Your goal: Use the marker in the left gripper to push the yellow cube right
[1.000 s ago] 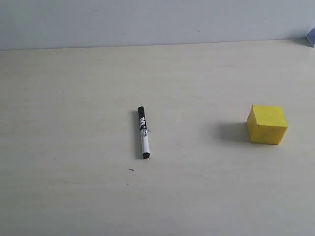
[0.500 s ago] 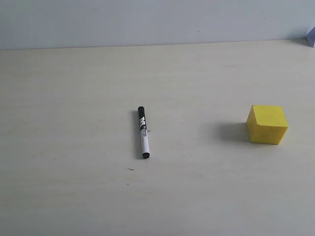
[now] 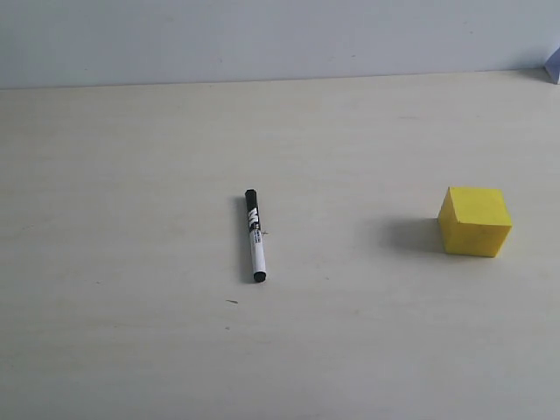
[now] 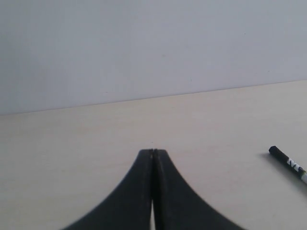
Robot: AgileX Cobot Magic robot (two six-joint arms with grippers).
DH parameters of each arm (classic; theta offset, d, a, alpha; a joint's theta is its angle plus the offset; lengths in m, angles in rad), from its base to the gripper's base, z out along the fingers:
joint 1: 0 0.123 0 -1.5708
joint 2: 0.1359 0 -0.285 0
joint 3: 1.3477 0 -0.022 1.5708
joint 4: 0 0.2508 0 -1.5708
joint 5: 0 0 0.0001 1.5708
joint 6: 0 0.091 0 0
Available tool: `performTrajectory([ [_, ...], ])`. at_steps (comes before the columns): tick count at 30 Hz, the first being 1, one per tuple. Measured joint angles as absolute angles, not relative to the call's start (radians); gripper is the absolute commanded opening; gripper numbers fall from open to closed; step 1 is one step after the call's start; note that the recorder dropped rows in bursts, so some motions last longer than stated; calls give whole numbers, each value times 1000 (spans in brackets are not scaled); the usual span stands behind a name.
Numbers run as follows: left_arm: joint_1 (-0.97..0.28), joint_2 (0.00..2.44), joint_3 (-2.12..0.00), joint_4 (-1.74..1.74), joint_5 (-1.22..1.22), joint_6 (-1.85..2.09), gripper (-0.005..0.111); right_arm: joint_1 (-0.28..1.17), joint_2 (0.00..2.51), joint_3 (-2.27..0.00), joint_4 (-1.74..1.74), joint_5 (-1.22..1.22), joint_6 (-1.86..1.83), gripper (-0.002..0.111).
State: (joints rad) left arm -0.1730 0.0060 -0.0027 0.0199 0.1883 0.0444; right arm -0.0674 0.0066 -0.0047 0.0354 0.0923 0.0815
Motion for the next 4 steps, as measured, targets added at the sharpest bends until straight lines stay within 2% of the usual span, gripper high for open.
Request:
performTrajectory([
  [4, -173, 6, -3, 20, 188, 44, 0, -67, 7, -5, 35, 92, 81, 0],
])
